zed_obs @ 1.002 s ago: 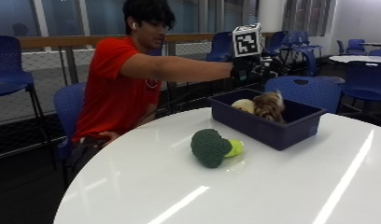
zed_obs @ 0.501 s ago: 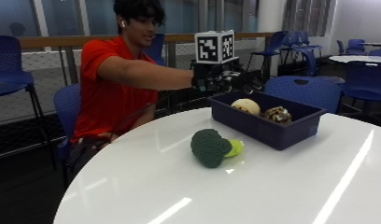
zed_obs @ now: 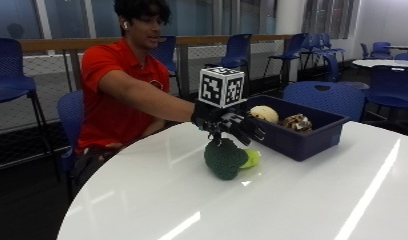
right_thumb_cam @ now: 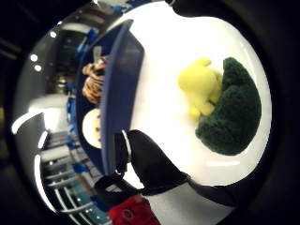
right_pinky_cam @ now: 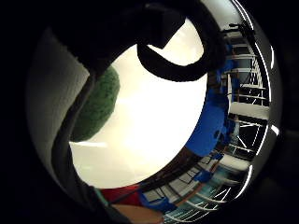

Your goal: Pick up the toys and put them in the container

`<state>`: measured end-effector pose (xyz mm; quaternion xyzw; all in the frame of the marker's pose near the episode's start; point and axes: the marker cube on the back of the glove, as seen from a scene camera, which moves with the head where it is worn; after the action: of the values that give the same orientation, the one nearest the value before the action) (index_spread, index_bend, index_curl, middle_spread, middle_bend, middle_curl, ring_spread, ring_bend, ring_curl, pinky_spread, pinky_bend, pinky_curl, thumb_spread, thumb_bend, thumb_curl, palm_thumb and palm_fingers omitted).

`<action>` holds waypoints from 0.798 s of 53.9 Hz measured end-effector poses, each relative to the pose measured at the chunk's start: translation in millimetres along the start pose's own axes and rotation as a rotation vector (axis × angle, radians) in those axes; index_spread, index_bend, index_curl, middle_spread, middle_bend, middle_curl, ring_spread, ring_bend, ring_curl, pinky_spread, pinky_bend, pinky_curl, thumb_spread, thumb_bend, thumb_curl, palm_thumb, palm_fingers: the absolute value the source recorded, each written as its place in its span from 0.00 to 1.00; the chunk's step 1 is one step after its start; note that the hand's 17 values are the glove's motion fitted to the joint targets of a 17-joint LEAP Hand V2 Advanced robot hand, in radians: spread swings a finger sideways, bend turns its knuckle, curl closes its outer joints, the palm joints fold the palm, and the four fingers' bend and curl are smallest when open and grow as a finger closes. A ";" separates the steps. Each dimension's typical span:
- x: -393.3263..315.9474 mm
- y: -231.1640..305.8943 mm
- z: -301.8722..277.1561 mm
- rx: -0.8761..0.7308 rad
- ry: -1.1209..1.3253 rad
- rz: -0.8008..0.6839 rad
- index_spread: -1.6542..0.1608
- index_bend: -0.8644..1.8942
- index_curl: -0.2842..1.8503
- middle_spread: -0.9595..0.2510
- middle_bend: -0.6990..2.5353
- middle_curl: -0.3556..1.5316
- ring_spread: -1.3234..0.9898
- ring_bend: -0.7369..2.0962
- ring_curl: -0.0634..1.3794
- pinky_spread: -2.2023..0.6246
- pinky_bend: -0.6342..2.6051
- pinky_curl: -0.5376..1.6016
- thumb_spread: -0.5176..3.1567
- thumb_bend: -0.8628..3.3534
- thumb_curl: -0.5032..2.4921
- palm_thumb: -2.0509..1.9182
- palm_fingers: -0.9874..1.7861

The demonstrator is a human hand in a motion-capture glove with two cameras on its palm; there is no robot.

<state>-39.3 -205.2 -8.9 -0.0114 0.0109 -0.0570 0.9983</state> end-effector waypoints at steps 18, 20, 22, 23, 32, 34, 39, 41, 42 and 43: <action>10.3 -4.6 54.4 -0.186 0.063 0.039 0.70 0.35 0.28 0.71 0.26 0.38 0.55 0.33 0.30 0.82 0.53 0.45 0.41 0.19 0.24 0.50 0.32; 11.4 -4.5 59.1 -0.195 0.061 0.041 0.70 0.35 0.28 0.71 0.26 0.37 0.55 0.33 0.30 0.82 0.54 0.45 0.41 0.19 0.24 0.50 0.32; 12.9 -4.7 62.1 -0.195 0.053 0.042 0.70 0.35 0.27 0.72 0.25 0.36 0.55 0.33 0.30 0.82 0.56 0.45 0.41 0.19 0.24 0.51 0.32; 13.9 -5.0 63.2 -0.194 0.048 0.043 0.71 0.35 0.27 0.72 0.26 0.36 0.55 0.33 0.30 0.82 0.55 0.45 0.41 0.19 0.24 0.50 0.32; 19.3 -10.1 66.7 -0.188 0.044 0.043 0.71 0.33 0.23 0.72 0.26 0.35 0.53 0.45 0.35 0.77 0.58 0.46 0.45 0.21 0.26 0.53 0.35; 19.5 -12.1 66.9 -0.186 0.048 0.045 0.71 0.33 0.23 0.72 0.27 0.35 0.52 0.47 0.36 0.76 0.58 0.46 0.45 0.21 0.26 0.54 0.35; 18.3 -17.2 67.9 -0.165 0.050 0.060 0.71 0.34 0.21 0.70 0.30 0.36 0.50 0.51 0.38 0.73 0.58 0.45 0.47 0.20 0.26 0.54 0.39; 17.8 -18.6 67.9 -0.155 0.046 0.066 0.71 0.34 0.21 0.68 0.30 0.36 0.49 0.52 0.38 0.72 0.58 0.44 0.47 0.20 0.26 0.54 0.41; 17.8 -19.2 67.8 -0.151 0.046 0.069 0.70 0.34 0.21 0.67 0.31 0.37 0.48 0.52 0.38 0.71 0.58 0.44 0.48 0.20 0.27 0.54 0.43; 17.9 -19.9 67.6 -0.145 0.047 0.073 0.71 0.34 0.20 0.68 0.30 0.36 0.48 0.52 0.37 0.72 0.58 0.44 0.48 0.20 0.27 0.54 0.38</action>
<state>-22.2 -225.5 58.7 -0.0818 0.0387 -0.0200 0.9957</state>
